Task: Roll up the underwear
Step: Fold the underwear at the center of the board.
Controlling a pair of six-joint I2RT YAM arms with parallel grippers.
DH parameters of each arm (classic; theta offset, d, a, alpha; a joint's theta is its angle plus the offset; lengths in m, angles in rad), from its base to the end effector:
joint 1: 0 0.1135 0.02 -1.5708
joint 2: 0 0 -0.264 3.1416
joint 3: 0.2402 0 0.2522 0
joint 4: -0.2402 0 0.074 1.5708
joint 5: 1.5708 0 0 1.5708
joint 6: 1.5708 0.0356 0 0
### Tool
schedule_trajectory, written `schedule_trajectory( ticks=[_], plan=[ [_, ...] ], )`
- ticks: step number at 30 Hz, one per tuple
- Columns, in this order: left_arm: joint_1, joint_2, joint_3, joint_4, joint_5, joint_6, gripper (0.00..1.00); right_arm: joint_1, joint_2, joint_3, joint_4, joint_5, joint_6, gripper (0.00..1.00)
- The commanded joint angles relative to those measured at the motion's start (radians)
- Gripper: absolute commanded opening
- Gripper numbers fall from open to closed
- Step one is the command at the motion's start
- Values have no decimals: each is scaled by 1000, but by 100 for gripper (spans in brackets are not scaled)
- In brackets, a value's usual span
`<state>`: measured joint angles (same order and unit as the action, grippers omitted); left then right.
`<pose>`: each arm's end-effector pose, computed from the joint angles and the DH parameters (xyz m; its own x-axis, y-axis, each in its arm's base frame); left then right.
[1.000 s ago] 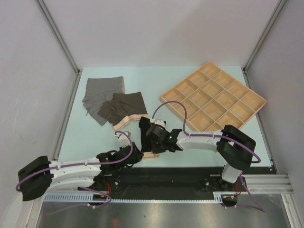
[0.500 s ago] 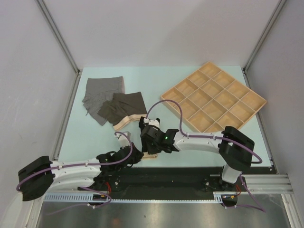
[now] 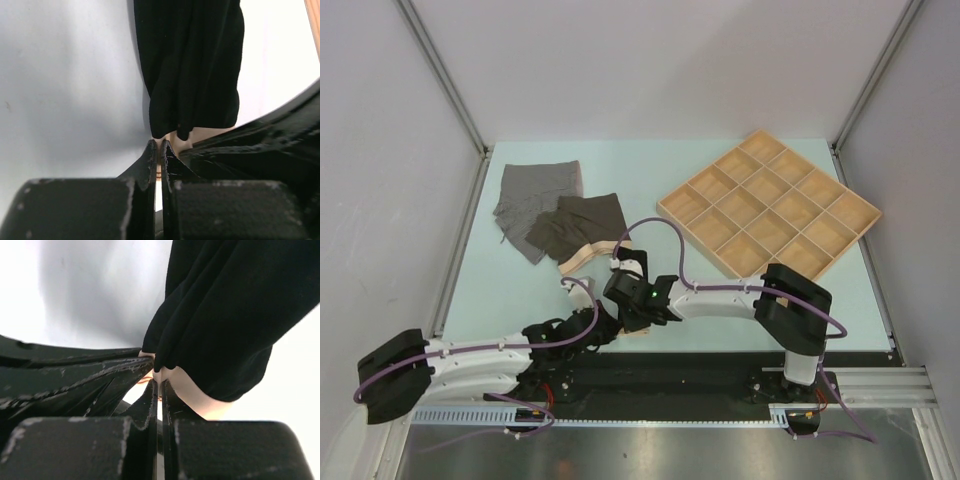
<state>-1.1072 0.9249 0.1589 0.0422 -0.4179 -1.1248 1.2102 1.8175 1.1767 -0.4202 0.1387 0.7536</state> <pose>0.0840 -0.1358 0.1272 -0.7426 -0.3586 -0.5657 0.0268 0.8280 -0.5601 0.1352 0.3445 0.1758 -0.8424 -0.3132 -0.4384 -0.4477 0.8597 0.2459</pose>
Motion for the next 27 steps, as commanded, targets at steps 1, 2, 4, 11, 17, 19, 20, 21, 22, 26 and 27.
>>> schedule_trajectory(
  ticks=[1, 2, 4, 11, 17, 19, 20, 21, 22, 26, 27],
  plan=[
    [6, -20, -7, -10, -18, 2, 0, 3, 20, 29, 41, -36, -17, 0],
    [6, -24, -7, -13, -19, 0, 0, 0, 22, 20, 50, -56, -19, 0],
    [6, -27, -6, -19, -19, -1, 0, -3, 26, 9, 84, -77, -22, 0],
    [6, -63, -13, -36, -30, -16, 0, -23, 5, -60, 165, -119, -27, 35],
    [7, -127, -18, -91, -59, -15, 1, -61, -49, -170, 271, -178, -16, 53],
    [9, -159, -30, -82, -55, -9, 3, -75, -60, -218, 325, -212, -5, 56],
    [9, -172, -36, -53, -48, 6, 4, -89, -69, -229, 345, -226, 1, 56],
    [9, -182, -45, -47, -42, 11, 7, -95, -72, -239, 380, -238, 12, 57],
    [9, -193, -62, -16, -32, 16, 8, -100, -73, -250, 395, -255, 15, 58],
    [9, -236, -79, -11, -35, 25, 8, -109, -75, -256, 452, -292, 21, 60],
    [9, -241, -79, -16, -38, 25, 8, -110, -81, -255, 457, -297, 21, 62]
  ],
)
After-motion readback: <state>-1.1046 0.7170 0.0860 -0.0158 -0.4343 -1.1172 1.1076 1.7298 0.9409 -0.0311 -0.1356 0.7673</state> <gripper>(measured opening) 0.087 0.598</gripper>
